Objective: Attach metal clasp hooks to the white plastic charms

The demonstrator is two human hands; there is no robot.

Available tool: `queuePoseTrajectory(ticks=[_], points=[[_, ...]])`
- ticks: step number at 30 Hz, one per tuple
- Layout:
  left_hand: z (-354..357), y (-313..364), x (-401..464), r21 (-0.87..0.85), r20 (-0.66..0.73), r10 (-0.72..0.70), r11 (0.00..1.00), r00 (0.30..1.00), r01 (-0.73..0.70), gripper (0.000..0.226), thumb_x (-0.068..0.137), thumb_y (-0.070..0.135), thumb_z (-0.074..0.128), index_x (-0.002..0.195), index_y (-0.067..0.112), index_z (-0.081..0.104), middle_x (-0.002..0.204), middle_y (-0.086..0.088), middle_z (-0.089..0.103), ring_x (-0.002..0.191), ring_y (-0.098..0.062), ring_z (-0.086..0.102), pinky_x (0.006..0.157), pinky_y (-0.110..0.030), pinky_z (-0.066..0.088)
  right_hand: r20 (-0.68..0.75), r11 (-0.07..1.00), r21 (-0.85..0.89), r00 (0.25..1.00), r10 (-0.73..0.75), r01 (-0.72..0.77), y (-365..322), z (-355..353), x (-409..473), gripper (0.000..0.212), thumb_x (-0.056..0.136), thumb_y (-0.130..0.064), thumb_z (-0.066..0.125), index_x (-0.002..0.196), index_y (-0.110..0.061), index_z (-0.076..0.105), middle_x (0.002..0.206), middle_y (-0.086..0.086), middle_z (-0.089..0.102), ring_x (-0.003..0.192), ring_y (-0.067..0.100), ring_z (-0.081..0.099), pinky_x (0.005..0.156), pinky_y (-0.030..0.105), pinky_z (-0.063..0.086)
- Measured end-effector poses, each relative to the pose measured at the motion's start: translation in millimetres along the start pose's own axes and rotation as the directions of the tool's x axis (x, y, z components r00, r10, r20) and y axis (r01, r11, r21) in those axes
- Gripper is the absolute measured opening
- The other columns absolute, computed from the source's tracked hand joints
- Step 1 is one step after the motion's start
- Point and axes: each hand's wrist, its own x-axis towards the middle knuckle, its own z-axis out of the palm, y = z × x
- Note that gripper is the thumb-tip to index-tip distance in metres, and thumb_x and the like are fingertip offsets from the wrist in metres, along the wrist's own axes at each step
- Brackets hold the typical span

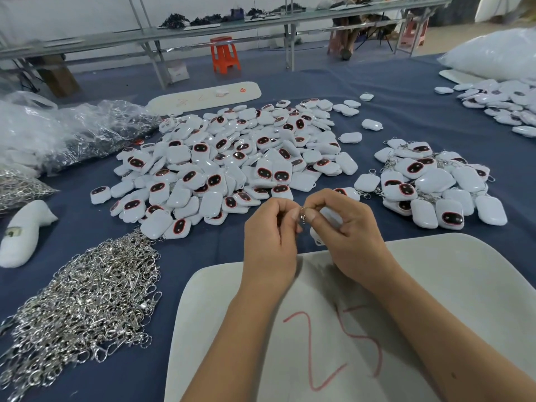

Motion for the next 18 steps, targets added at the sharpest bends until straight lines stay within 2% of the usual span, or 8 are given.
queuePoseTrajectory(ticks=[2, 5, 7, 9, 11, 16, 18], points=[[-0.8, 1.6, 0.5, 0.051, -0.025, 0.046, 0.998, 0.999, -0.045, 0.016, 0.097, 0.011, 0.053, 0.085, 0.012, 0.063, 0.072, 0.009, 0.061, 0.068, -0.012, 0.055, 0.065, -0.022, 0.044, 0.007, 1.000, -0.010, 1.000, 0.003, -0.003, 0.1, 0.6, 0.5, 0.018, 0.101, -0.003, 0.061, 0.089, -0.015, 0.066, 0.081, -0.001, 0.068, 0.078, 0.023, 0.060, 0.071, 0.033, 0.050], [-3.4, 3.9, 1.3, 0.139, -0.037, 0.108, 0.985, 0.993, -0.101, 0.013, 0.096, 0.004, 0.056, 0.086, 0.010, 0.063, 0.077, 0.012, 0.060, 0.073, -0.008, 0.055, 0.068, -0.013, 0.038, 0.025, 0.994, 0.063, 0.996, 0.089, -0.091, 0.4, 1.6, 1.9, 0.014, 0.103, -0.007, 0.060, 0.092, -0.017, 0.064, 0.079, -0.002, 0.064, 0.069, 0.010, 0.057, 0.063, 0.016, 0.048], [-4.8, 2.8, 0.9, 0.183, 0.004, 0.124, 0.975, 0.992, -0.123, 0.015, 0.095, -0.003, 0.056, 0.086, 0.008, 0.061, 0.080, 0.007, 0.061, 0.077, -0.009, 0.055, 0.070, -0.017, 0.039, -0.031, 0.967, 0.188, 0.983, 0.183, -0.174, 0.8, 0.0, 3.0, 0.009, 0.098, -0.012, 0.058, 0.096, -0.019, 0.062, 0.080, -0.001, 0.062, 0.065, 0.007, 0.055, 0.058, 0.017, 0.047], [-5.8, 2.5, 0.2, 0.213, 0.069, 0.120, 0.968, 0.990, -0.132, 0.018, 0.094, -0.005, 0.055, 0.085, 0.010, 0.060, 0.082, 0.006, 0.060, 0.079, -0.012, 0.054, 0.070, -0.021, 0.040, -0.093, 0.907, 0.354, 0.957, 0.276, -0.227, 0.8, -2.1, 3.9, 0.021, 0.086, -0.011, 0.051, 0.101, -0.024, 0.059, 0.084, -0.001, 0.061, 0.063, 0.009, 0.052, 0.052, 0.021, 0.043], [-5.7, 3.5, 0.0, 0.245, 0.126, 0.123, 0.958, 0.984, -0.151, 0.020, 0.094, -0.004, 0.055, 0.084, 0.013, 0.058, 0.082, 0.009, 0.056, 0.078, -0.010, 0.052, 0.069, -0.020, 0.039, -0.128, 0.879, 0.424, 0.947, 0.296, -0.218, 0.5, -1.6, 4.5, 0.031, 0.080, -0.009, 0.048, 0.105, -0.025, 0.056, 0.086, -0.004, 0.060, 0.065, 0.009, 0.050, 0.052, 0.022, 0.042], [-0.2, 4.4, -1.5, 0.282, 0.178, 0.110, 0.946, 0.978, -0.157, 0.020, 0.092, -0.006, 0.056, 0.084, 0.012, 0.057, 0.083, 0.004, 0.056, 0.078, -0.020, 0.052, 0.072, -0.042, 0.045, -0.142, 0.938, 0.295, 0.962, 0.231, -0.181, 0.6, 4.6, 3.4, 0.026, 0.092, -0.008, 0.047, 0.115, -0.020, 0.048, 0.087, -0.019, 0.059, 0.066, 0.003, 0.055, 0.060, 0.023, 0.050], [-0.2, 4.1, -1.9, 0.286, 0.178, 0.099, 0.947, 0.979, -0.148, 0.021, 0.091, -0.007, 0.056, 0.084, 0.012, 0.056, 0.084, 0.004, 0.057, 0.079, -0.021, 0.053, 0.072, -0.046, 0.046, -0.139, 0.957, 0.227, 0.966, 0.216, -0.182, 2.0, 4.2, 2.6, 0.026, 0.098, -0.003, 0.046, 0.116, -0.021, 0.048, 0.089, -0.021, 0.060, 0.068, 0.002, 0.055, 0.062, 0.024, 0.051]])
